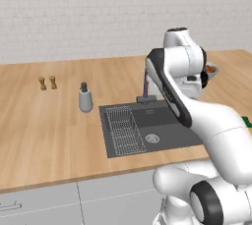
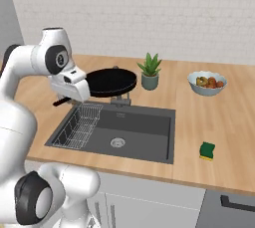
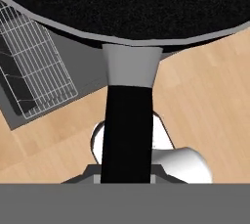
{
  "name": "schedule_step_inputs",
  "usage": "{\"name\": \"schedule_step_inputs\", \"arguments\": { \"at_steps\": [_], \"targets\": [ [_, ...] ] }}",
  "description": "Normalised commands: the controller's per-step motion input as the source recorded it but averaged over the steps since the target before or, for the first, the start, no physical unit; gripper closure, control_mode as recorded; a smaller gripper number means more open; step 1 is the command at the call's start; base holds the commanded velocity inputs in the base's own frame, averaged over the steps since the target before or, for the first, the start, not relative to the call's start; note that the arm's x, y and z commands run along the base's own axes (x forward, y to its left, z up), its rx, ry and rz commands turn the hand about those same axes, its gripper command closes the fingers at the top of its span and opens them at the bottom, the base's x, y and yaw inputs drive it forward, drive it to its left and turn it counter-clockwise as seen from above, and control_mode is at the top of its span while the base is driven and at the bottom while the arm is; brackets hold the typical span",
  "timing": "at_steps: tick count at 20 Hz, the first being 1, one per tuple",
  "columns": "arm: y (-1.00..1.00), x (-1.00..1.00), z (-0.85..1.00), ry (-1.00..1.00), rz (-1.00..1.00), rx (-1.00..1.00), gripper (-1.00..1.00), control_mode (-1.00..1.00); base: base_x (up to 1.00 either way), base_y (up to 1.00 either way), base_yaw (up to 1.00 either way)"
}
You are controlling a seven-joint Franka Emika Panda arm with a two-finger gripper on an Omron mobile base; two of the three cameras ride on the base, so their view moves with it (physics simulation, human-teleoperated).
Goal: Pick the pan and sponge and place them into the sink. Then turn on the water.
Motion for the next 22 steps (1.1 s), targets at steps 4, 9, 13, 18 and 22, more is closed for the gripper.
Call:
{"name": "schedule_step_inputs", "arguments": {
  "at_steps": [4, 9, 13, 18, 22],
  "targets": [
    [-0.81, 0.0, 0.0, 0.0, 0.07, 0.0, 1.0, -1.0, 0.0, 0.0, 0.0],
    [-0.67, 0.0, -0.09, 0.0, 0.09, 0.0, 1.0, -1.0, 0.0, 0.0, 0.0],
    [-0.6, 0.0, -0.33, 0.0, 0.23, 0.01, 1.0, -1.0, 0.0, 0.0, 0.0],
    [-0.45, 0.29, -0.62, 0.07, 0.41, 0.02, 1.0, -1.0, 0.0, 0.0, 0.0],
    [-0.67, 0.14, -0.55, 0.03, 0.46, 0.05, 1.0, -1.0, 0.0, 0.0, 0.0]
  ]
}}
